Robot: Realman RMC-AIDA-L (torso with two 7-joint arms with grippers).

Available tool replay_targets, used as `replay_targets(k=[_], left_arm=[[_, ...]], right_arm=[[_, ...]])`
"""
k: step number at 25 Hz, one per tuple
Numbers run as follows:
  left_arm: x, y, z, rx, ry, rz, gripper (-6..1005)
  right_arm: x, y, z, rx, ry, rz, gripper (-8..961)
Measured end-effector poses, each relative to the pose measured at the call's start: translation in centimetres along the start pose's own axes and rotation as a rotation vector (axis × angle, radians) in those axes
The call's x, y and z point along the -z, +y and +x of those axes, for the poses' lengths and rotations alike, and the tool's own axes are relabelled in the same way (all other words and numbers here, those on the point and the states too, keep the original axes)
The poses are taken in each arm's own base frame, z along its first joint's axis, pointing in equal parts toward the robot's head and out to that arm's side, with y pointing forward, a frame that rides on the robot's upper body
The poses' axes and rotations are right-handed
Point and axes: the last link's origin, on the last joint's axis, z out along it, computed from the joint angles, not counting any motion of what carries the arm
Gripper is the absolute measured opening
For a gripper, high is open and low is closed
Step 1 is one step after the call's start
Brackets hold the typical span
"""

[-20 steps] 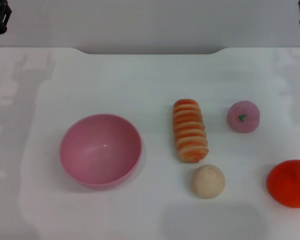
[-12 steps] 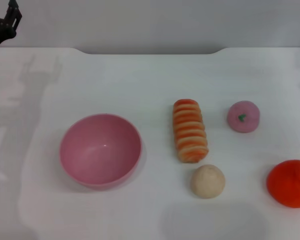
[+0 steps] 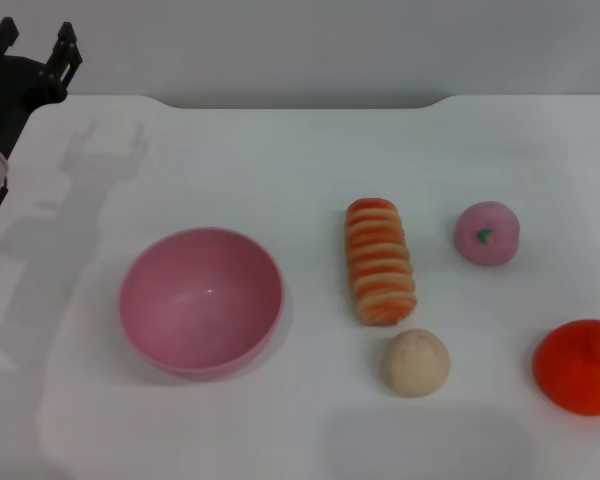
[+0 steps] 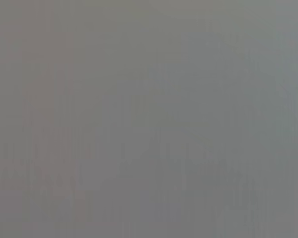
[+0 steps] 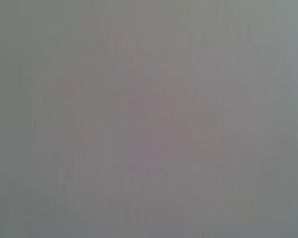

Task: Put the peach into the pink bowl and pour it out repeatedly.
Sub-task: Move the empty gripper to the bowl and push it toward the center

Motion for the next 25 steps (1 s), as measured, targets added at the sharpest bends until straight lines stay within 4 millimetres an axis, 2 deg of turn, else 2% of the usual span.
replay_targets(k=[7, 12, 15, 25], left_arm=[[1.2, 0.7, -0.7, -0.011, -0.007, -0.041, 689], [3.3, 0.0, -1.4, -0.008, 0.001, -0.03, 689], [3.8, -0.2, -1.6, -0.002, 0.002, -0.023, 689], [3.6, 0.0, -1.4, 0.008, 0.008, -0.029, 689]], right_arm=[[2.6, 1.0, 1.1, -0.033, 0.015, -0.002, 400], [3.4, 1.7, 1.7, -0.048, 0.039, -0.014, 401], [3.7, 1.7, 1.9, -0.058, 0.046, -0.012, 401], [3.9, 1.7, 2.2, -0.079, 0.059, -0.009, 403]])
